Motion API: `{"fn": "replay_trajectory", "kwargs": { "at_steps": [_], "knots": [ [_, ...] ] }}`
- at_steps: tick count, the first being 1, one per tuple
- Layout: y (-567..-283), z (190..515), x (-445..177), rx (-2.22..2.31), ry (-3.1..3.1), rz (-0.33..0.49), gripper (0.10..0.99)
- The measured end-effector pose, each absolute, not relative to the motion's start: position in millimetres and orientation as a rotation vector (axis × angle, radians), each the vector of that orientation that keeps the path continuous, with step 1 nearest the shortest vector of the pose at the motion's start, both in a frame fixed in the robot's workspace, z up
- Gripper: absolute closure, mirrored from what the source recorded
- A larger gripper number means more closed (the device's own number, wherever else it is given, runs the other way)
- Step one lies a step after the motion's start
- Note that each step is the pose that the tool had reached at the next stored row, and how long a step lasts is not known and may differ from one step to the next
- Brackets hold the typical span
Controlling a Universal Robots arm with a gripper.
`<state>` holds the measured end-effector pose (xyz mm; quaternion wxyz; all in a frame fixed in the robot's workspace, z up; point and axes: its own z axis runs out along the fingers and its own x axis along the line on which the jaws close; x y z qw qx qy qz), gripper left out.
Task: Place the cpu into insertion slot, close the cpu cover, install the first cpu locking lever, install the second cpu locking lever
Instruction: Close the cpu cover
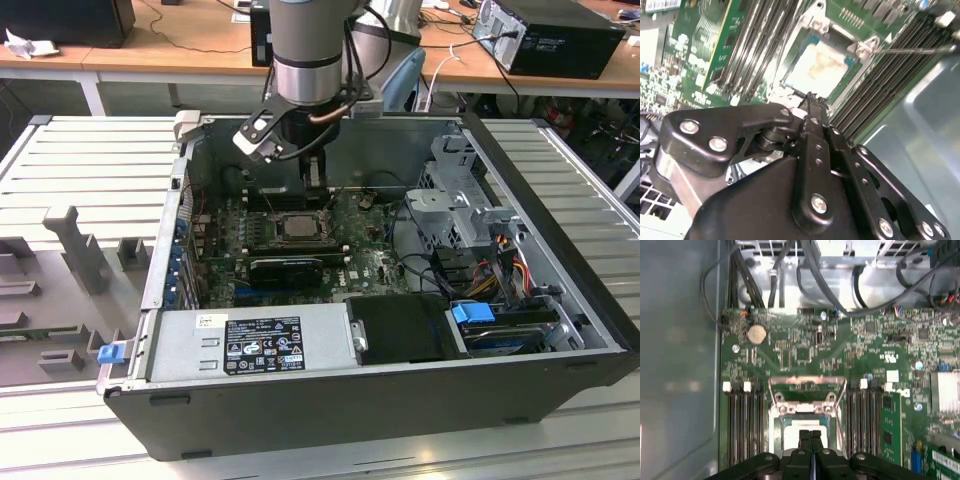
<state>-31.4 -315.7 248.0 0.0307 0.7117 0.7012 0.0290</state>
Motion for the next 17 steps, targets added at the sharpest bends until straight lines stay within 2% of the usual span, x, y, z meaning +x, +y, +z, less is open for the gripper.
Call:
{"fn": "replay_trajectory", "kwargs": {
  "at_steps": [10, 15, 17],
  "knots": [
    [-314, 268, -1, 2.194, 2.161, 0.089, 0.98],
    [-314, 265, 44, 2.203, 2.17, 0.07, 0.98],
    [-314, 261, 44, 2.205, 2.172, 0.066, 0.98]
  ]
}}
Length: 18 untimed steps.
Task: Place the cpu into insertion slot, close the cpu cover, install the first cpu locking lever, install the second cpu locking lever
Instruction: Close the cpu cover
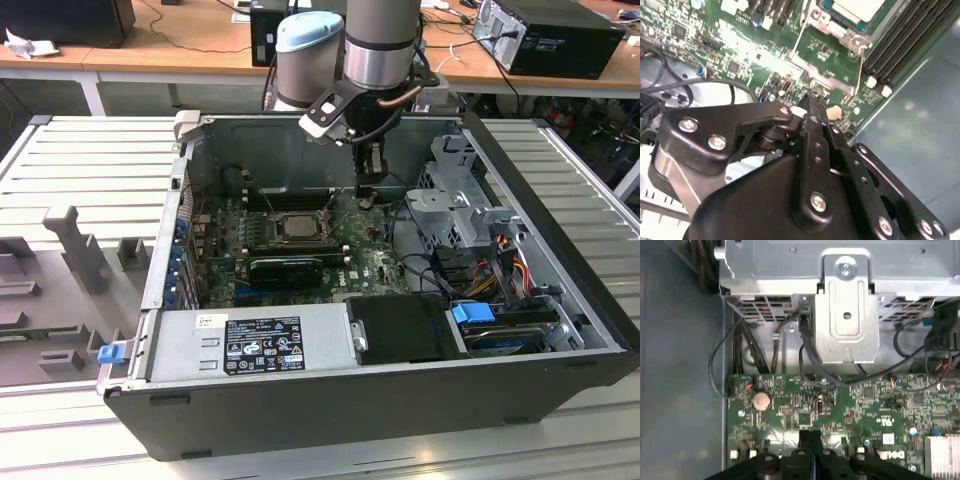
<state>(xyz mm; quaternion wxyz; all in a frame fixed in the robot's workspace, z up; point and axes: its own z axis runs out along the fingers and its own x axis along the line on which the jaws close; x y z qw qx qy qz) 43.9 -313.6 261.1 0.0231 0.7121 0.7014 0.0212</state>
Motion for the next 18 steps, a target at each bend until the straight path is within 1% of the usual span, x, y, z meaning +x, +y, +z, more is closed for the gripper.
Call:
{"fn": "replay_trajectory", "kwargs": {
  "at_steps": [2, 18],
  "knots": [
    [-314, 255, 40, 2.206, 2.173, 0.062, 0.98],
    [-314, 255, 27, 2.208, 2.175, 0.06, 0.98]
  ]
}}
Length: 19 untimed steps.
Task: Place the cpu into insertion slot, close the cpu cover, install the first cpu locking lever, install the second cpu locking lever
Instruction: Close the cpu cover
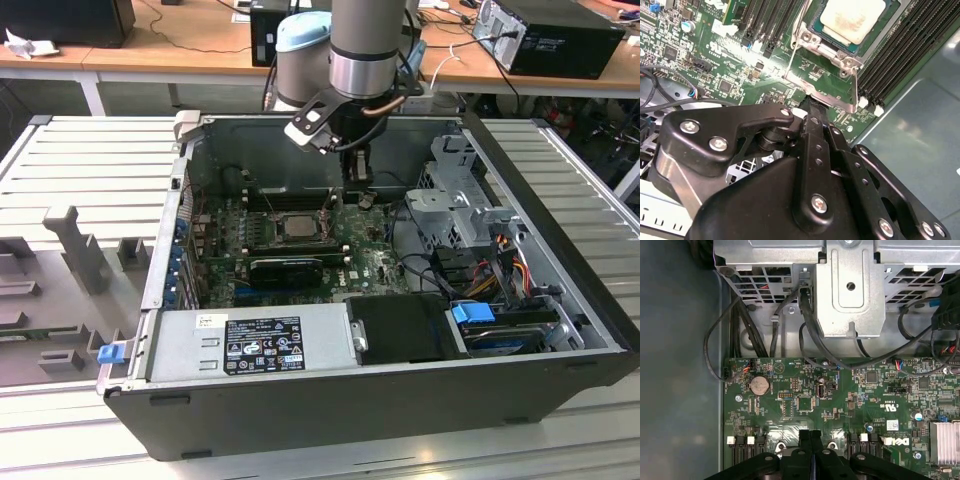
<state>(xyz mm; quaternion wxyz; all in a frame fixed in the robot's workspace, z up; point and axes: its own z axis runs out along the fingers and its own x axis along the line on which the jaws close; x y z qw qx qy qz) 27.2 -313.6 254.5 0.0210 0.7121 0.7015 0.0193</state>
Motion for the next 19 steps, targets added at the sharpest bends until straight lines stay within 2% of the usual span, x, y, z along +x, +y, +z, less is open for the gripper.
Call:
{"fn": "replay_trajectory", "kwargs": {
  "at_steps": [19],
  "knots": [
    [-313.6, 254.5, 21.4, 2.208, 2.175, 0.06, 0.98]
  ]
}}
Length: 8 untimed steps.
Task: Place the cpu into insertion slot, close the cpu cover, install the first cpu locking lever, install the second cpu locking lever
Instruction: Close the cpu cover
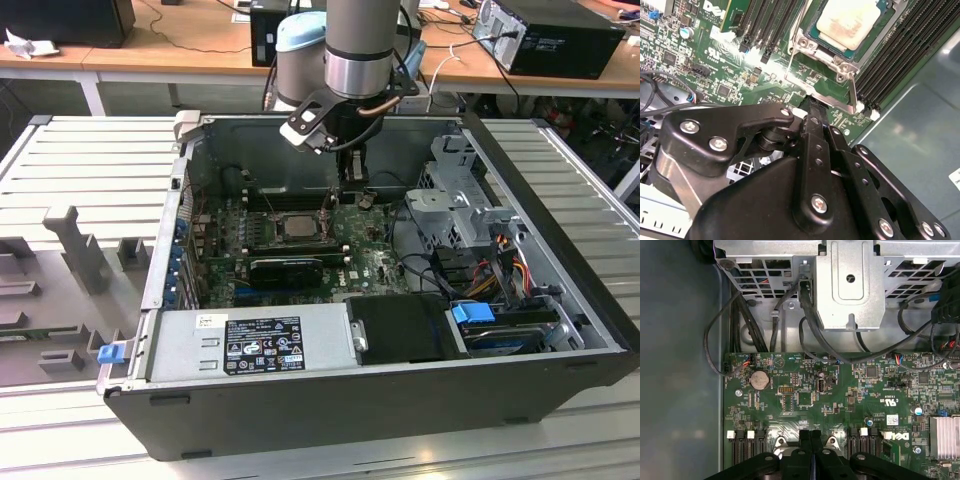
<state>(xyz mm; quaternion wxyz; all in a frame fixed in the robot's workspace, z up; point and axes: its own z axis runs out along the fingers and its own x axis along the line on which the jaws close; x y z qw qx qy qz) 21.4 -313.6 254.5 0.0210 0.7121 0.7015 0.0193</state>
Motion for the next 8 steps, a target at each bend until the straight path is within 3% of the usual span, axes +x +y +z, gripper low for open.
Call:
{"fn": "replay_trajectory", "kwargs": {
  "at_steps": [8],
  "knots": [
    [-313.6, 254.5, 17.4, 2.208, 2.175, 0.06, 0.98]
  ]
}}
